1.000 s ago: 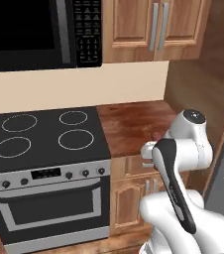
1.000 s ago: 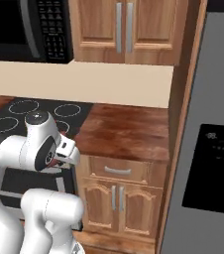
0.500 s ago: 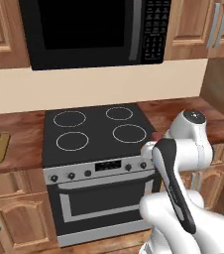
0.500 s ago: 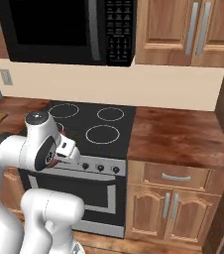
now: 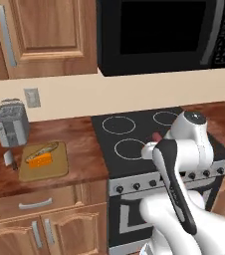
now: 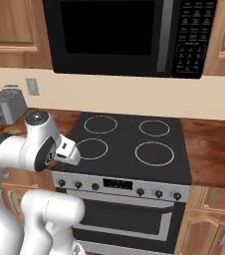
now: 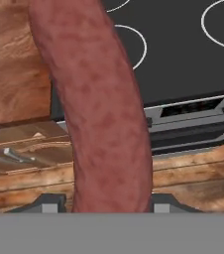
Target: Retrieve the sausage and cheese from the fridge and place them on the cutting board on the counter.
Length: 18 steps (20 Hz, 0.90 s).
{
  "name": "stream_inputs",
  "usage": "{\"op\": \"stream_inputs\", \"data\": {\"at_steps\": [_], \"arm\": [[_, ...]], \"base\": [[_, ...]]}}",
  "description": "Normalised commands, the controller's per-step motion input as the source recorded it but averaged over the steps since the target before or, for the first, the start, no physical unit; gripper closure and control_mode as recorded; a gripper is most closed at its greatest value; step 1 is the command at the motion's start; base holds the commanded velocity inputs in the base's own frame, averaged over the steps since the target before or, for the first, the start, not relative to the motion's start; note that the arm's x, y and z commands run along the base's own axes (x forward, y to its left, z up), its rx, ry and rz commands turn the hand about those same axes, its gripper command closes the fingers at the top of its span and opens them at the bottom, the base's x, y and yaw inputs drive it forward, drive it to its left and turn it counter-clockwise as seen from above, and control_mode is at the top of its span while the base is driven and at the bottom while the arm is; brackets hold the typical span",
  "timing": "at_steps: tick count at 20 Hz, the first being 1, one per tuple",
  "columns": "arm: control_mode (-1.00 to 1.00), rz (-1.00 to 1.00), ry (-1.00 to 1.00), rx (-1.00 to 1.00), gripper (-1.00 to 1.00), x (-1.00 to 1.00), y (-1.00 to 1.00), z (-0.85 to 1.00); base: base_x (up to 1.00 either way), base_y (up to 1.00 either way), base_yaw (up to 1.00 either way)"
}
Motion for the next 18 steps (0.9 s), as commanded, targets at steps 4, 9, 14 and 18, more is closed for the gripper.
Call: {"op": "stream_inputs", "data": {"at_steps": [4,9,14,18], "arm": [[1.00,0.00,0.00,0.00,1.00,0.00,0.00,0.00],[1.00,0.00,0.00,0.00,1.00,0.00,0.00,0.00],[1.00,0.00,0.00,0.00,1.00,0.00,0.00,0.00],[1.00,0.00,0.00,0.00,1.00,0.00,0.00,0.00]], "base": [[0.45,1.00,-0.09],[-0.20,1.00,-0.12],[-0.22,1.00,-0.17],[0.11,1.00,-0.10]]}}
